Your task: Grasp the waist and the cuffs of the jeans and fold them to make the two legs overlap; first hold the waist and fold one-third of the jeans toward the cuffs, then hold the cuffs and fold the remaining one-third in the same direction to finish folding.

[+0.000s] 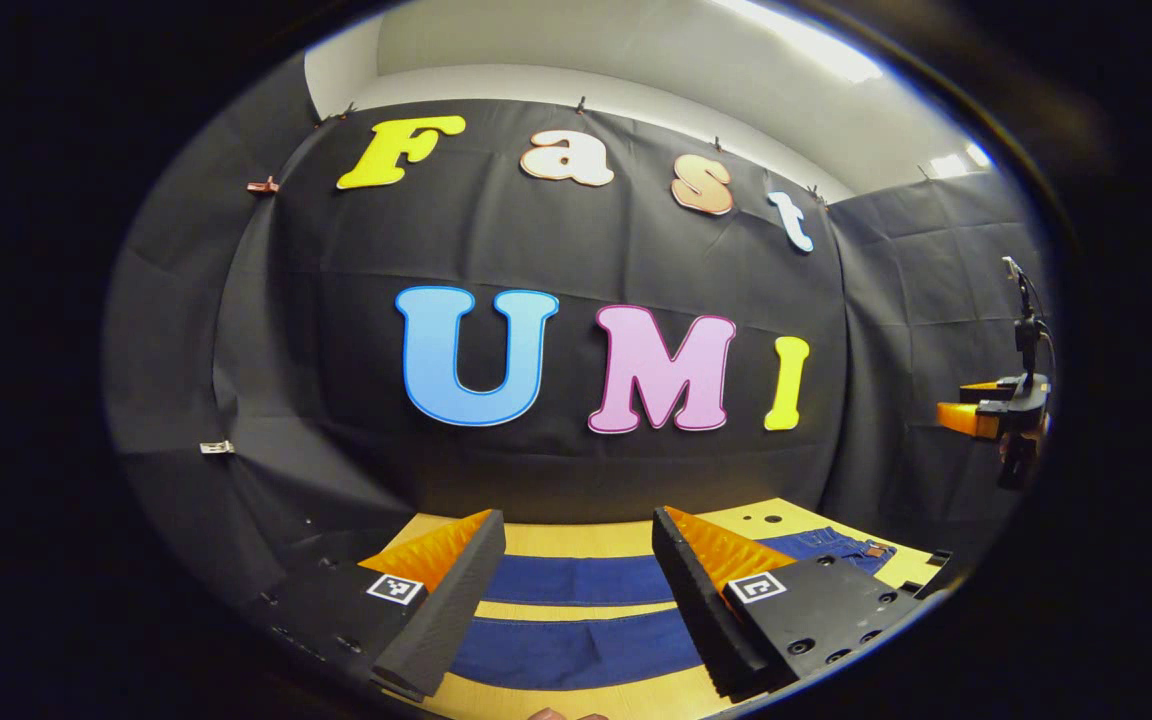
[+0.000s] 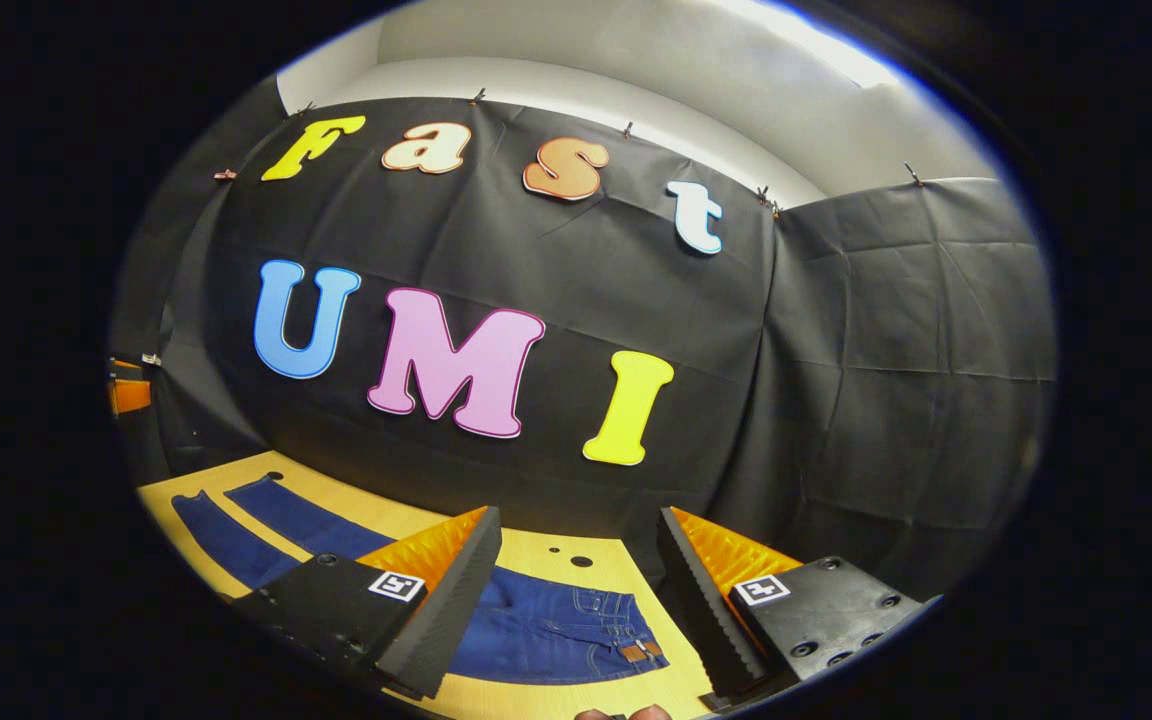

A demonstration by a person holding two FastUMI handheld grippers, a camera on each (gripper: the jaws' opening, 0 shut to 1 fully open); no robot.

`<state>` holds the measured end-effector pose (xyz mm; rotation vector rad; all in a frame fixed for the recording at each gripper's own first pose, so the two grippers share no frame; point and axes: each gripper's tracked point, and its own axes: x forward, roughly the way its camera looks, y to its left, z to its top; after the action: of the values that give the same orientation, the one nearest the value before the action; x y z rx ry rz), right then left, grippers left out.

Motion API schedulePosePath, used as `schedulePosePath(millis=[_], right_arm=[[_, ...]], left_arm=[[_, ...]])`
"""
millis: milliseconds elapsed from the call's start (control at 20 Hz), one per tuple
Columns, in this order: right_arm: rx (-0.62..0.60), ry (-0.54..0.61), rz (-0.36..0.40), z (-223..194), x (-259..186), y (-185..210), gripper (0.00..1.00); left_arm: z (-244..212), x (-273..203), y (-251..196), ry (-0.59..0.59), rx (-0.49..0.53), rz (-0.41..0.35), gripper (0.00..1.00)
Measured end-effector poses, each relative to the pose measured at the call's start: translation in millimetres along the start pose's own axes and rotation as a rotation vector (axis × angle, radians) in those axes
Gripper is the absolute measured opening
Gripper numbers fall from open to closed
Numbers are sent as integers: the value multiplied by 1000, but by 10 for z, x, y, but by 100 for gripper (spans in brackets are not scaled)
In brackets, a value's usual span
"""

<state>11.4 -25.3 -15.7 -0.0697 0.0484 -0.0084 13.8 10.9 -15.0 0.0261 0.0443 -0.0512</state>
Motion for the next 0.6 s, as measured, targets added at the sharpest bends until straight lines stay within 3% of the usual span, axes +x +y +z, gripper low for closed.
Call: schedulePosePath(millis=[150, 250, 400, 600], right_arm=[[-138, 54, 122, -242, 135, 124, 96], [-219, 92, 233, -443, 183, 281, 96], [-379, 148, 432, -888, 357, 451, 96], [-635, 356, 651, -1921, 496, 447, 96]], left_arm=[[-263, 135, 268, 66, 192, -16, 96], [-598, 242, 436, 167, 320, -75, 96], [-1152, 312, 455, 319, 498, -283, 96], [-2004, 242, 643, 571, 714, -517, 97]])
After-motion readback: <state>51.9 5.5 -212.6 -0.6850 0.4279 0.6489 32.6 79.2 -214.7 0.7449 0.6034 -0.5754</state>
